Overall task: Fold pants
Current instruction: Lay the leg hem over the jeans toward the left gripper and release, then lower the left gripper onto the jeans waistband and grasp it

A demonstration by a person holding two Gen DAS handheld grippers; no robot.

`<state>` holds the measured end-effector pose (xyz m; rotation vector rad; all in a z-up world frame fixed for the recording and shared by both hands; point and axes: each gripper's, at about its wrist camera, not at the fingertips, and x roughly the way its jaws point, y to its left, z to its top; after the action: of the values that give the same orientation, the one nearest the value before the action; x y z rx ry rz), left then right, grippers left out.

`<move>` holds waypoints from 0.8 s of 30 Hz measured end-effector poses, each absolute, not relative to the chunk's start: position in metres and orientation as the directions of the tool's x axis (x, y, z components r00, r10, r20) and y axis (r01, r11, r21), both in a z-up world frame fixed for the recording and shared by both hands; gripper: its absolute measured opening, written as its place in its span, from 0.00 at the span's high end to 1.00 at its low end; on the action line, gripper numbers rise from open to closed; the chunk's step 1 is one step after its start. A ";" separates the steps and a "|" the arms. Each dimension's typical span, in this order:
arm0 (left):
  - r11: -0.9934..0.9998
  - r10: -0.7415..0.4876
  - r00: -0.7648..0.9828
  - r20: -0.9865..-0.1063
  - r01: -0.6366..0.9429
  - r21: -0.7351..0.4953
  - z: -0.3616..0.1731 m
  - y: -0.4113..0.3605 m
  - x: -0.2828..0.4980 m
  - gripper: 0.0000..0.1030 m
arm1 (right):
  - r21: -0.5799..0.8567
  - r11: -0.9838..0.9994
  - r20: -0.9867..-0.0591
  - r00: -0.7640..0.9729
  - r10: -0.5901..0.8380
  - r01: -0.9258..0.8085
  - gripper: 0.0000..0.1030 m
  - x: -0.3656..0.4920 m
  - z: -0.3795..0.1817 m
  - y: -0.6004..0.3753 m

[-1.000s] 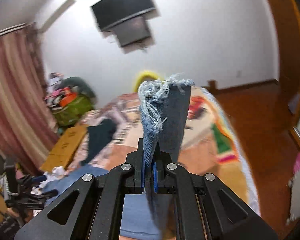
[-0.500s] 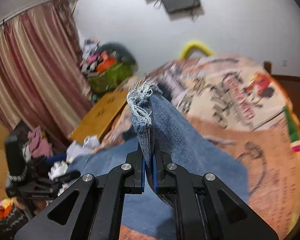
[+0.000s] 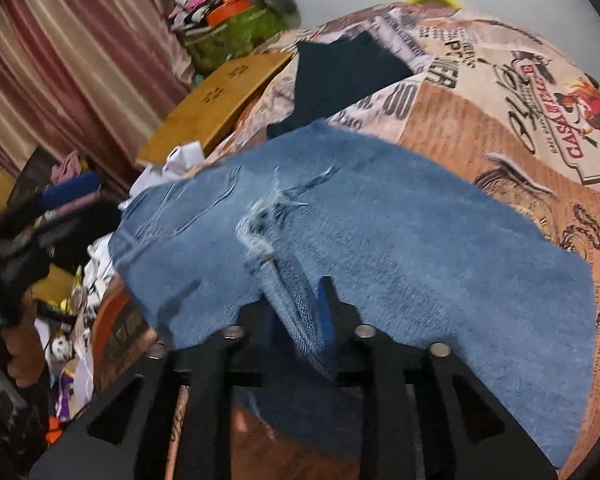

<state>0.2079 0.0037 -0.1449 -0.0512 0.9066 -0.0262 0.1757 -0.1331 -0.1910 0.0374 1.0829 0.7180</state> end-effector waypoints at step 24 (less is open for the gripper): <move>0.982 -0.118 0.472 -0.874 0.186 -0.032 -0.183 -0.091 0.314 0.09 | 0.310 0.887 -0.756 0.476 0.448 -0.343 0.47 0.223 -0.171 -0.264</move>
<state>0.3139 -0.0912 -0.1834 0.0702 1.0638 -0.1860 0.2233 -0.2644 -0.1710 0.1217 0.9599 0.4848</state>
